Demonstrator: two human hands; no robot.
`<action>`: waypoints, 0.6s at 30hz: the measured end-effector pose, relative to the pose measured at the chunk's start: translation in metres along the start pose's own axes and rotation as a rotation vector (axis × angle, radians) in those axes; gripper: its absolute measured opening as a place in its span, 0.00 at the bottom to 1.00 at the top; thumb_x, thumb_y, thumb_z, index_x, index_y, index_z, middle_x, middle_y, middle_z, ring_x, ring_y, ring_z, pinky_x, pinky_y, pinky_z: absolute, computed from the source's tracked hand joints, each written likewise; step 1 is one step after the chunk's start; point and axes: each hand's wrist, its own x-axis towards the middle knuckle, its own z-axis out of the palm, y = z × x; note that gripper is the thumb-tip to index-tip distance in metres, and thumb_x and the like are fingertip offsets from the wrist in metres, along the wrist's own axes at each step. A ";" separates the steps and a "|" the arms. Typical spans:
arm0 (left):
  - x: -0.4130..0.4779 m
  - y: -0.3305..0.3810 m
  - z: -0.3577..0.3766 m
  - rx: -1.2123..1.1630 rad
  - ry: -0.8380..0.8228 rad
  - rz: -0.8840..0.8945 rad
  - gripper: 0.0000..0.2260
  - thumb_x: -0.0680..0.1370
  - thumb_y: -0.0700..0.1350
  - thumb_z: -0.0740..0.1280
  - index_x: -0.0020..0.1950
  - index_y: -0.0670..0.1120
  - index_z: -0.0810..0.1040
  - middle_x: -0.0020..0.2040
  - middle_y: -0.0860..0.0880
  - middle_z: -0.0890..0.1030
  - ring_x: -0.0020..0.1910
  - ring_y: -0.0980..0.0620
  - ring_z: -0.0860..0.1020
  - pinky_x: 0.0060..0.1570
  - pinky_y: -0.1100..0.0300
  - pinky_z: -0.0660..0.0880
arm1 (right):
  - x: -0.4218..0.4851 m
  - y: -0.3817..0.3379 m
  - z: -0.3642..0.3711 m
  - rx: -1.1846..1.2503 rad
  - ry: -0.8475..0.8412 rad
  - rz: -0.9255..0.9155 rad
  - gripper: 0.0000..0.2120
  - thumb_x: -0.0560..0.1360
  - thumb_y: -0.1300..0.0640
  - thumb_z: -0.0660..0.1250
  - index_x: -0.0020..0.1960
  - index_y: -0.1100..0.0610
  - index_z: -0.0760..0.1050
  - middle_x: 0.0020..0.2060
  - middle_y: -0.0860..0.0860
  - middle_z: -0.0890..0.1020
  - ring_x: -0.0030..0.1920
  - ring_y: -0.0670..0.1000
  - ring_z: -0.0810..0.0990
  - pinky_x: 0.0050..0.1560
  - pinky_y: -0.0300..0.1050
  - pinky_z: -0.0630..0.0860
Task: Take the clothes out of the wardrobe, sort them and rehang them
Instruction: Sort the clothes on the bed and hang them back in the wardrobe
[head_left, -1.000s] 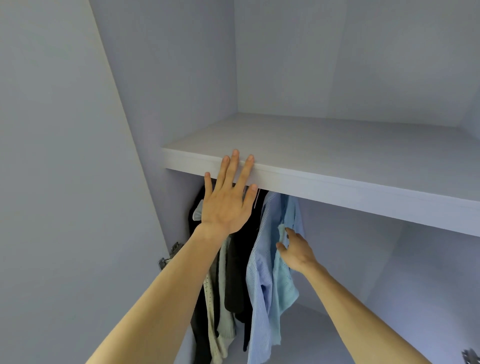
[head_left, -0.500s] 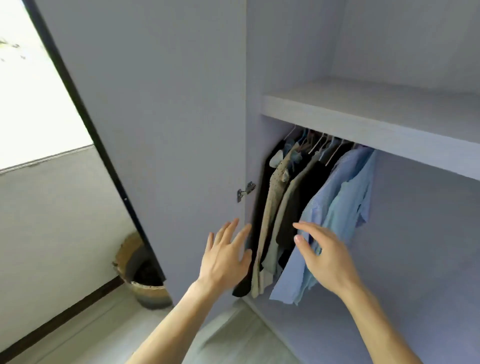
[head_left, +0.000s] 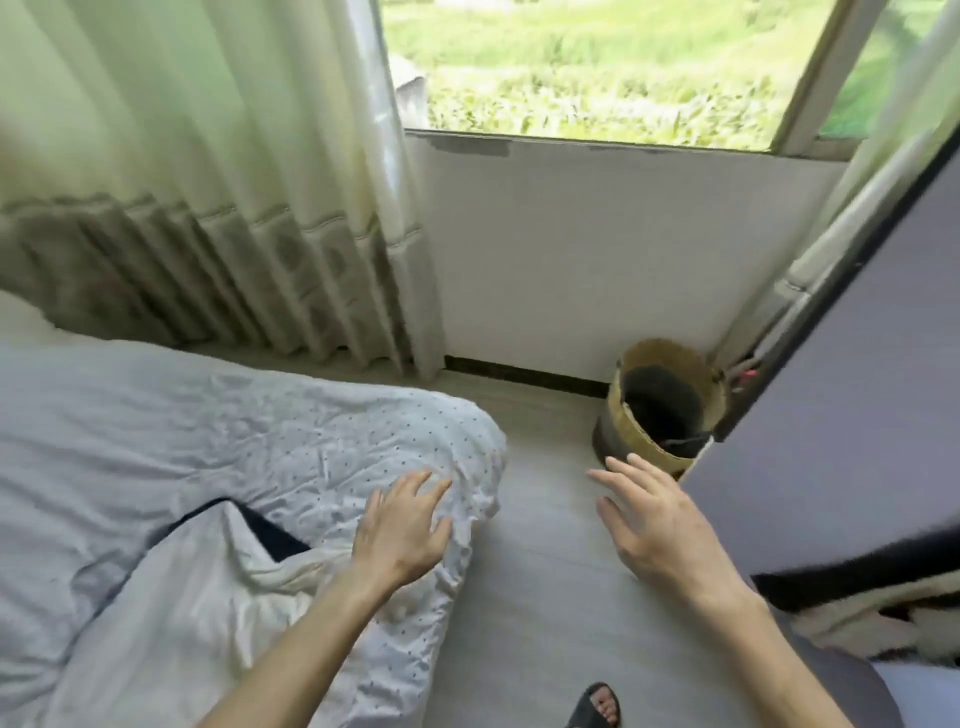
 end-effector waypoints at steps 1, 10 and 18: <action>-0.015 -0.023 -0.001 -0.012 0.008 -0.077 0.25 0.81 0.57 0.57 0.78 0.58 0.60 0.79 0.53 0.62 0.77 0.52 0.59 0.74 0.49 0.57 | 0.010 -0.019 0.008 -0.007 -0.040 -0.056 0.18 0.82 0.46 0.60 0.72 0.42 0.70 0.74 0.42 0.68 0.78 0.46 0.57 0.77 0.51 0.60; -0.128 -0.138 0.010 -0.149 0.073 -0.616 0.25 0.80 0.57 0.54 0.78 0.58 0.61 0.78 0.53 0.63 0.76 0.52 0.60 0.74 0.50 0.59 | 0.076 -0.158 0.055 -0.074 -0.289 -0.549 0.21 0.82 0.42 0.54 0.74 0.39 0.65 0.76 0.41 0.64 0.78 0.46 0.55 0.75 0.42 0.53; -0.180 -0.150 0.030 -0.275 0.176 -0.922 0.27 0.78 0.58 0.54 0.78 0.56 0.64 0.76 0.51 0.67 0.75 0.49 0.65 0.72 0.49 0.63 | 0.114 -0.218 0.085 -0.155 -0.426 -0.888 0.21 0.83 0.42 0.52 0.76 0.40 0.63 0.77 0.41 0.63 0.79 0.47 0.54 0.77 0.43 0.52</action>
